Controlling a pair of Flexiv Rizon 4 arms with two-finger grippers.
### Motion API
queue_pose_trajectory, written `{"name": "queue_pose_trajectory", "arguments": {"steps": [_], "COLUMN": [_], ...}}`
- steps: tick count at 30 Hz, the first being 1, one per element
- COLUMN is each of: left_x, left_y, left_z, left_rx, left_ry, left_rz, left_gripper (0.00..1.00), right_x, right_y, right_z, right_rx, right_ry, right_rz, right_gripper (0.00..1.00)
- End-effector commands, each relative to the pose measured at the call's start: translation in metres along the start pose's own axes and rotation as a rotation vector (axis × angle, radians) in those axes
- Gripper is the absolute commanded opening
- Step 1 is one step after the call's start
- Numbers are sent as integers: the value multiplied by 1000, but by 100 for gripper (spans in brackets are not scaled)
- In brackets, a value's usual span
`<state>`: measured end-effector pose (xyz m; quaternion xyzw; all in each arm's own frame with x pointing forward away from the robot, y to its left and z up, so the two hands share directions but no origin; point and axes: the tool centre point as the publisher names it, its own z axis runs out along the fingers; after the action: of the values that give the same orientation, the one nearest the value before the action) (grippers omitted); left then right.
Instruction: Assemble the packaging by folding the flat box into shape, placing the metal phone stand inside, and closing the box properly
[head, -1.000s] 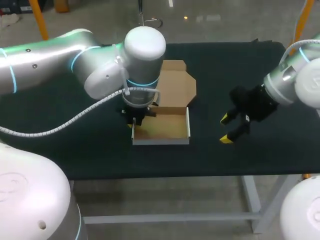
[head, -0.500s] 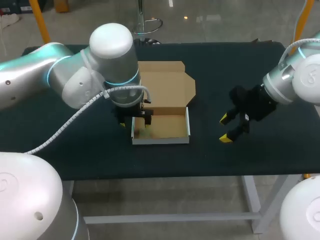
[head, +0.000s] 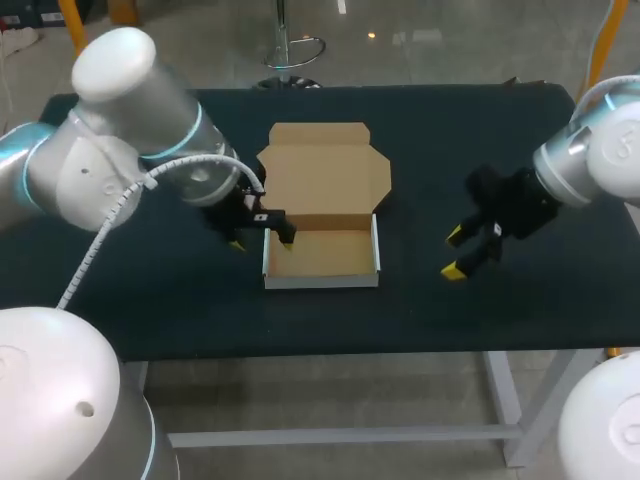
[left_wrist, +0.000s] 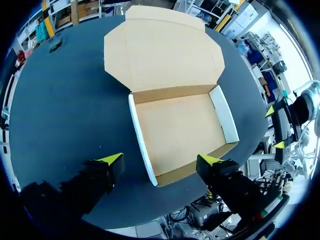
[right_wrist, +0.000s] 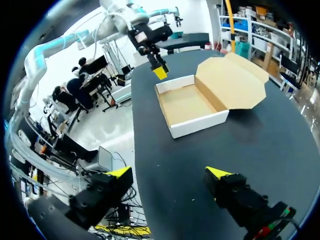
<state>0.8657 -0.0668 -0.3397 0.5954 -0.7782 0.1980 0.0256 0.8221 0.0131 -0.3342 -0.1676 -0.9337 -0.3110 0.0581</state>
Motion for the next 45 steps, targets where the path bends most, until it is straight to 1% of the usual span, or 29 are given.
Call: {"name": "queue_pose_trajectory", "arguments": {"steps": [1,3,9,13,19,25,27,29,31,33,35,37,39,42,45], "left_x": [-8,-9,-12,-17,-21,-21,-21,-21,-22,-22,-23,-23,-22,-22,-22], "left_y": [16,22,35,40,48,58,61,64,67,68,70,71,73,74,76], "left_z": [-26,-34,-60,-78,-103,-124,-131,-136,-141,-145,-151,-156,-162,-171,-182], "left_rx": [11,3,1,-10,-8,7,7,5,4,2,2,2,3,6,14], "left_ry": [169,186,190,190,144,72,46,38,5,-9,-29,-53,-76,-98,-119], "left_rz": [20,35,49,22,-12,-52,-69,-74,-92,-107,-128,-146,-155,-172,-193], "left_gripper": [100,100,100,100,100,100,100,100,100,100,100,100,100,100,100], "right_x": [3,3,6,7,11,12,13,13,14,14,16,19,23,26,29], "right_y": [0,-1,-6,-12,-20,-27,-29,-32,-35,-36,-37,-33,-28,-25,-26], "right_z": [-3,-4,-11,-19,-37,-55,-60,-64,-70,-75,-82,-90,-98,-108,-120], "right_rx": [9,7,-2,-10,-2,12,27,30,48,53,68,86,120,148,159], "right_ry": [-26,-30,-56,-68,-122,-172,-188,-198,-224,-230,-251,-265,-309,-352,-375], "right_rz": [41,62,130,193,266,352,400,430,489,509,544,552,580,616,646], "right_gripper": [100,100,100,100,100,100,100,100,100,100,100,100,100,100,100]}}
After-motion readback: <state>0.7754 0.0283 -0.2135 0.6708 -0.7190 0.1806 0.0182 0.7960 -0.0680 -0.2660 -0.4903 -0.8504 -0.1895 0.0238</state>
